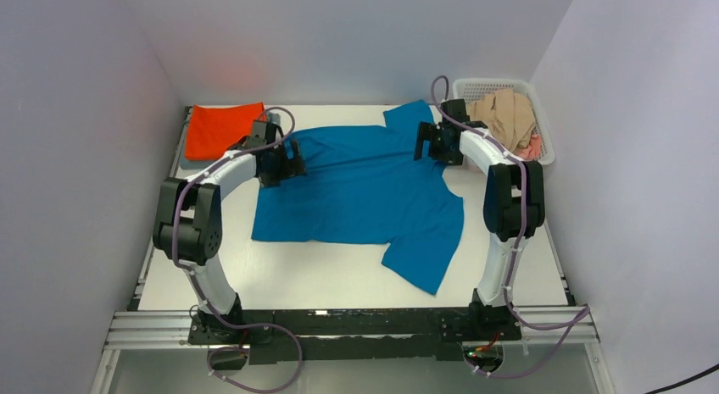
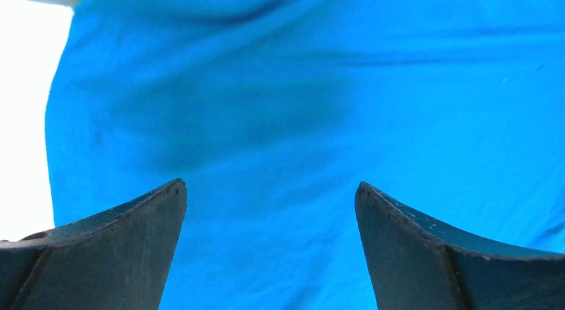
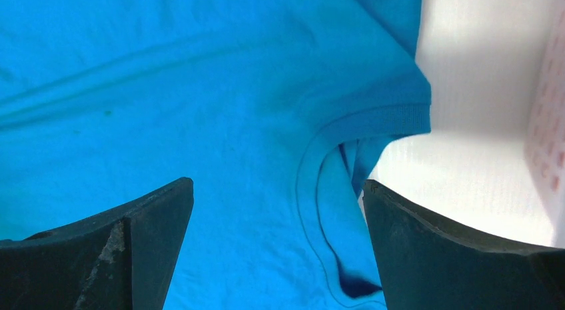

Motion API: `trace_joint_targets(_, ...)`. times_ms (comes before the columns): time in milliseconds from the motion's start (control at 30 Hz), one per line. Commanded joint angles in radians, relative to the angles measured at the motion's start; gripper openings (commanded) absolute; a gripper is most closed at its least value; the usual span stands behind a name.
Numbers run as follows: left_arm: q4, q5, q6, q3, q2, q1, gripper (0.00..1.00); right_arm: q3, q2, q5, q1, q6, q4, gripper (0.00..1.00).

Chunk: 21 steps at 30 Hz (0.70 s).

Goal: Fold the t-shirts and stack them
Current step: Flatten out the tshirt

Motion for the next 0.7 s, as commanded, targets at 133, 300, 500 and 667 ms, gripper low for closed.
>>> trace_joint_targets(133, 0.083, 0.044, -0.003, -0.13, -0.029, -0.011, 0.99, -0.069, -0.004, 0.028, -0.004, 0.017, 0.108, 1.0)
trace_joint_targets(300, 0.071, 0.008, 0.017, -0.153, -0.011, -0.011, 1.0, -0.052, 0.036, 0.049, -0.005, 0.009, 0.169, 1.0)
trace_joint_targets(500, 0.077, -0.007, 0.018, -0.179, 0.006, -0.008, 0.99, -0.033, 0.086, 0.066, -0.004, 0.008, 0.171, 1.0)
trace_joint_targets(667, 0.071, -0.029, 0.019, -0.186, 0.013, 0.002, 0.99, -0.055, 0.111, 0.079, -0.004, 0.006, 0.193, 1.0)
